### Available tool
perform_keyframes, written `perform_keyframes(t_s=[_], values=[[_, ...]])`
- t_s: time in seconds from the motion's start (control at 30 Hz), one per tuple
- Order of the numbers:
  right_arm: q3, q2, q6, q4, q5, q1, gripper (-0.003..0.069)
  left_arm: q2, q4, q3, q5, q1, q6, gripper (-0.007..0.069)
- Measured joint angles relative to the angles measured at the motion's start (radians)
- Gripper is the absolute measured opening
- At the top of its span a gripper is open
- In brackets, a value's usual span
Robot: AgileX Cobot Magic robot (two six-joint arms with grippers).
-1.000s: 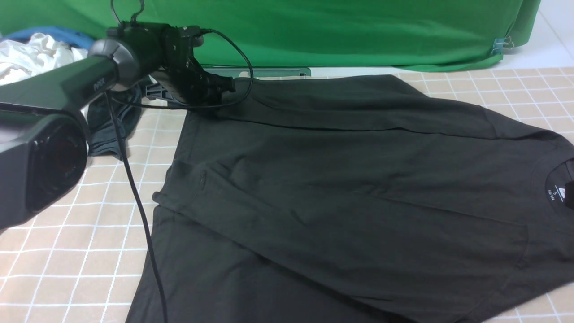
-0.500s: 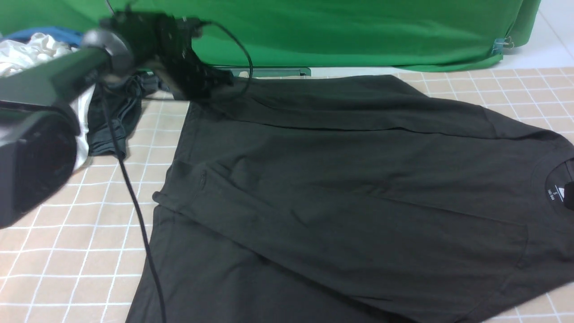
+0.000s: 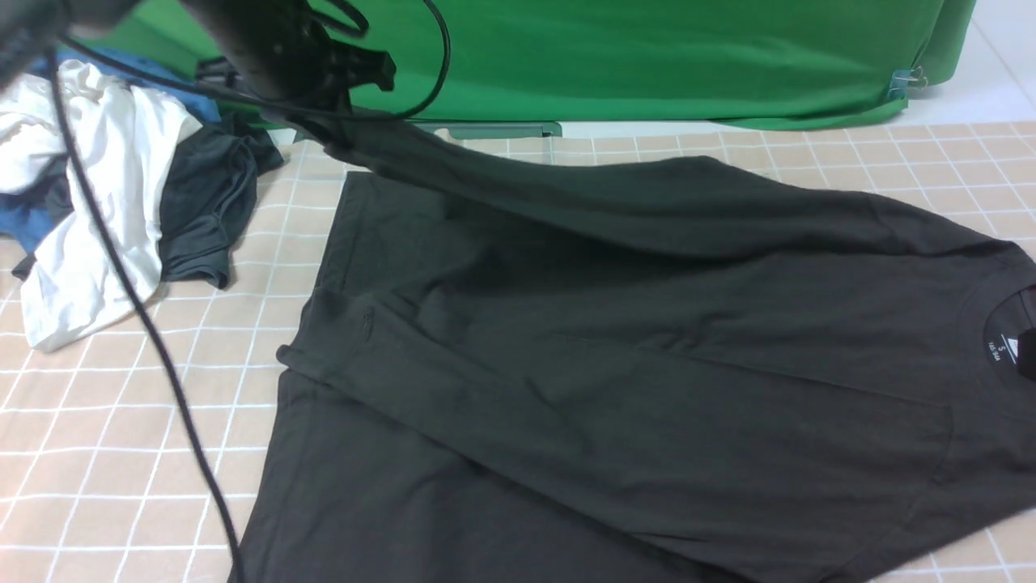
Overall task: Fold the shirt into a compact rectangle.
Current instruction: 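Fold the left side of the dark shirt inward over its body with the left gripper, then grasp the near edge of the shirt at its hem and shoulder corners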
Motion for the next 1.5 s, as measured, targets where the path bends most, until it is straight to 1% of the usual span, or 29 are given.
perform_keyframes(t_s=[0.17, 0.23, 0.27, 0.37, 0.47, 0.6, 0.87, 0.93, 1.0, 1.07, 1.1, 1.17, 1.27, 1.3, 1.37, 1.43, 1.47, 1.5], values=[[0.000, 0.000, 0.000, 0.000, -0.003, 0.000, 0.0144, -0.074, 0.022, 0.058, 0.028, -0.029, -0.016, 0.0050], [0.000, 0.000, 0.000, 0.000, -0.003, 0.000, 0.0144, -0.123, 0.046, 0.124, 0.028, -0.052, -0.044, 0.0050], [0.000, 0.000, 0.000, 0.000, -0.003, 0.000, 0.0144, -0.154, 0.060, 0.189, 0.030, -0.068, -0.058, 0.0050], [0.000, 0.000, 0.000, 0.000, -0.003, 0.000, 0.0144, -0.219, 0.081, 0.296, 0.031, -0.085, -0.089, 0.0050], [0.000, 0.000, 0.000, 0.000, -0.003, 0.000, 0.0144, -0.268, 0.087, 0.412, 0.008, -0.090, -0.126, 0.0050], [0.000, 0.000, 0.000, 0.000, -0.002, 0.000, 0.0144, -0.325, 0.095, 0.577, -0.068, -0.090, -0.163, 0.0050], [0.000, 0.000, 0.000, 0.000, -0.003, 0.000, 0.0144, -0.312, 0.059, 0.737, -0.135, -0.090, -0.173, 0.0060], [0.000, 0.000, 0.000, 0.000, -0.002, 0.000, 0.0144, -0.306, 0.063, 0.743, -0.138, -0.090, -0.173, 0.0084], [0.000, 0.000, 0.007, 0.000, 0.012, 0.000, 0.0142, -0.305, 0.079, 0.744, -0.137, -0.090, -0.173, 0.0134], [-0.009, 0.014, 0.028, -0.002, 0.046, 0.000, 0.0141, -0.306, 0.108, 0.744, -0.128, -0.090, -0.162, 0.0203], [-0.024, 0.038, 0.037, -0.013, 0.085, 0.000, 0.0141, -0.309, 0.123, 0.744, -0.111, -0.090, -0.153, 0.0242], [-0.065, 0.086, 0.050, -0.042, 0.166, 0.000, 0.0141, -0.323, 0.132, 0.750, -0.074, -0.090, -0.153, 0.0286], [-0.140, 0.167, 0.084, -0.103, 0.274, 0.000, 0.0143, -0.367, 0.131, 0.793, -0.048, -0.091, -0.150, 0.0308], [-0.174, 0.200, 0.100, -0.131, 0.312, 0.000, 0.0143, -0.402, 0.129, 0.842, -0.050, -0.098, -0.154, 0.0308], [-0.203, 0.238, 0.113, -0.155, 0.347, 0.000, 0.0144, -0.448, 0.117, 0.914, -0.066, -0.111, -0.162, 0.0306], [-0.214, 0.256, 0.117, -0.155, 0.360, 0.000, 0.0144, -0.504, 0.078, 1.016, -0.099, -0.131, -0.164, 0.0306], [-0.214, 0.255, 0.117, -0.155, 0.360, 0.000, 0.0144, -0.509, 0.074, 1.026, -0.099, -0.132, -0.164, 0.0306], [-0.214, 0.258, 0.118, -0.151, 0.361, 0.000, 0.0144, -0.542, 0.052, 1.097, -0.125, -0.146, -0.168, 0.0306]])
